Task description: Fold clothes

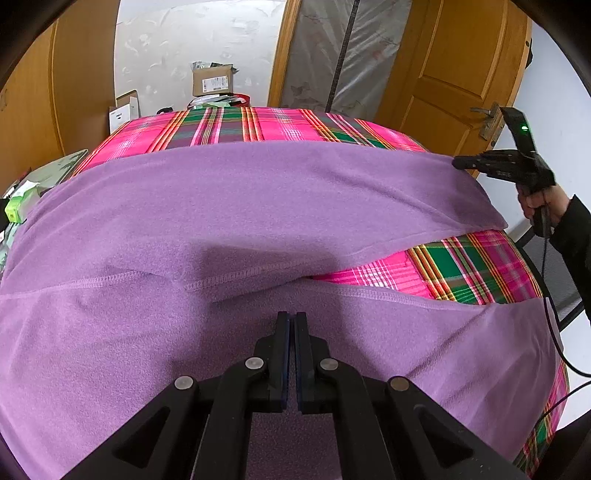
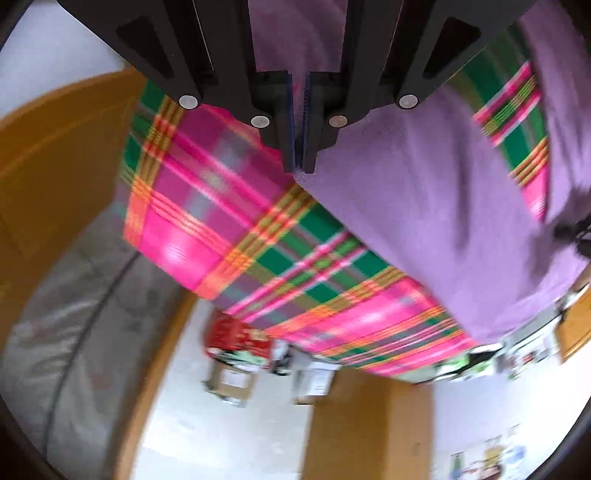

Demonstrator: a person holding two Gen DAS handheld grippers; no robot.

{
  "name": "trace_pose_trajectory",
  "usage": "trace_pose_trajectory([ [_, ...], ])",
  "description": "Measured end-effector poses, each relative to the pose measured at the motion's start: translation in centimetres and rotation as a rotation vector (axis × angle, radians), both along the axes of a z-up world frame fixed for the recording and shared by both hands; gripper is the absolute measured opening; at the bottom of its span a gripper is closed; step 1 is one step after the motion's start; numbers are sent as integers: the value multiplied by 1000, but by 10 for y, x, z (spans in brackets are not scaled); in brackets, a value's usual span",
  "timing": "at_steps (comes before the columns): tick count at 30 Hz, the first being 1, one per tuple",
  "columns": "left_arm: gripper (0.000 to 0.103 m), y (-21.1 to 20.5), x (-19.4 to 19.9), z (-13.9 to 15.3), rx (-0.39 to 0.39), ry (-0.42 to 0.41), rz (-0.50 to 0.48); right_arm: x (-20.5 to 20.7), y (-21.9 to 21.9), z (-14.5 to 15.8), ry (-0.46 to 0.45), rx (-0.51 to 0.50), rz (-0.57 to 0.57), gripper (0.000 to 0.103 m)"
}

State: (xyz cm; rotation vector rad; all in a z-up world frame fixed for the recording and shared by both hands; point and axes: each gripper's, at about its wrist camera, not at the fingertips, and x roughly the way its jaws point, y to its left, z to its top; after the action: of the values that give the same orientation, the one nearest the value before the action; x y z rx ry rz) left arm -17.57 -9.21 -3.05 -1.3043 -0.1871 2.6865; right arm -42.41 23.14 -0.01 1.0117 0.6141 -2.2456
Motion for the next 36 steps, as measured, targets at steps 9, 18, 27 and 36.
trace_pose_trajectory([
  [9, 1, 0, -1, 0, 6, 2, -3, -27, 24, -26, -31, 0, -189, 12],
  [18, 1, -1, -1, -1, 13, 12, -4, -21, 108, -5, -90, -199, -349, 32],
  [27, 1, 1, -1, 0, -1, 7, -6, -1, 139, -32, -189, -215, -340, 32],
  [36, 5, 6, -3, 0, -10, 6, 2, -3, 128, -37, -190, -148, -306, 42],
])
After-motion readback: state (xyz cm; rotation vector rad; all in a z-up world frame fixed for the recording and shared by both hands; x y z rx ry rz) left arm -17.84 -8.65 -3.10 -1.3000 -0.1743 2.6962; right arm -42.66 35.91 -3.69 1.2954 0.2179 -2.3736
